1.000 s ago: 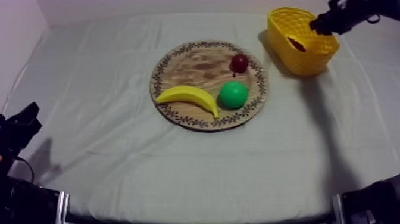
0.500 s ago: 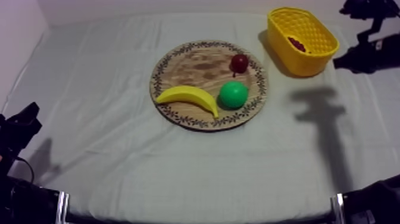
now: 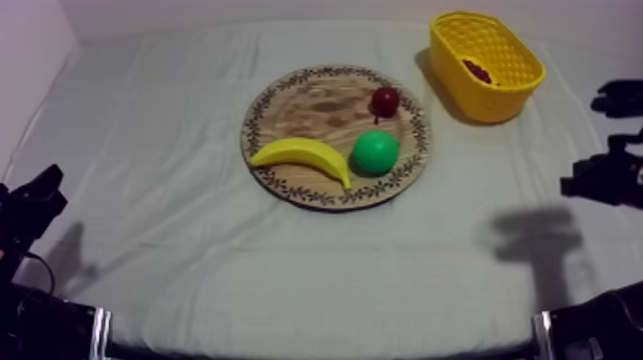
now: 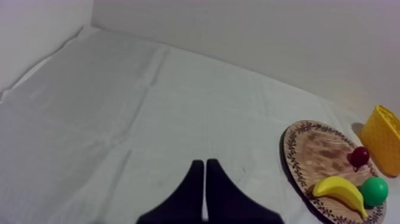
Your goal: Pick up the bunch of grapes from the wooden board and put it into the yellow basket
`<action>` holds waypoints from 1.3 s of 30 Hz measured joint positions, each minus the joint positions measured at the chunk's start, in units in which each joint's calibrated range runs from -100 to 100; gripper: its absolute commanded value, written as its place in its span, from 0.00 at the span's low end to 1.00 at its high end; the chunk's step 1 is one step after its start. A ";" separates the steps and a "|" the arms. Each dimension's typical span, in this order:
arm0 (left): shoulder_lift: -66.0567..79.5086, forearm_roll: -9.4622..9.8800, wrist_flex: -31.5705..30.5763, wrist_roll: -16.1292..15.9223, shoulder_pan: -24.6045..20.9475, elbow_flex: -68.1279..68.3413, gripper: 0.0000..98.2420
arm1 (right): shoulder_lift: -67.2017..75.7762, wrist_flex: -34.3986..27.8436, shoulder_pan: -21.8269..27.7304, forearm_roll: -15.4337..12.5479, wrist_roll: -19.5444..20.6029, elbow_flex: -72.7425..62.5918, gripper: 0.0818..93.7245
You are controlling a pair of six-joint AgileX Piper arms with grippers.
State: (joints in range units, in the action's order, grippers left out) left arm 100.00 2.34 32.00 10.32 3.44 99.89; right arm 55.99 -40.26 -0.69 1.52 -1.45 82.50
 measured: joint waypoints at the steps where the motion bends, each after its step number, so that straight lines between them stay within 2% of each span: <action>1: 0.00 0.00 0.00 0.00 0.00 0.00 0.00 | 2.49 -0.07 0.08 0.13 0.16 1.51 0.00; 13: 0.00 0.00 0.00 0.00 0.00 0.00 0.00 | 28.48 -2.72 2.05 -1.52 -2.51 12.95 0.00; 19: 0.00 0.00 0.00 0.00 0.00 0.00 0.00 | 37.52 -4.70 2.11 -1.52 -2.04 14.99 0.00; 39: 0.00 0.00 0.00 0.00 0.00 0.00 0.00 | 39.64 -4.20 1.80 -2.41 1.45 15.56 0.00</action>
State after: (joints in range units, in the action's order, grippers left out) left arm 100.00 2.34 32.00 10.32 3.44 99.89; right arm 95.63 -44.47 1.10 -0.89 0.00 98.05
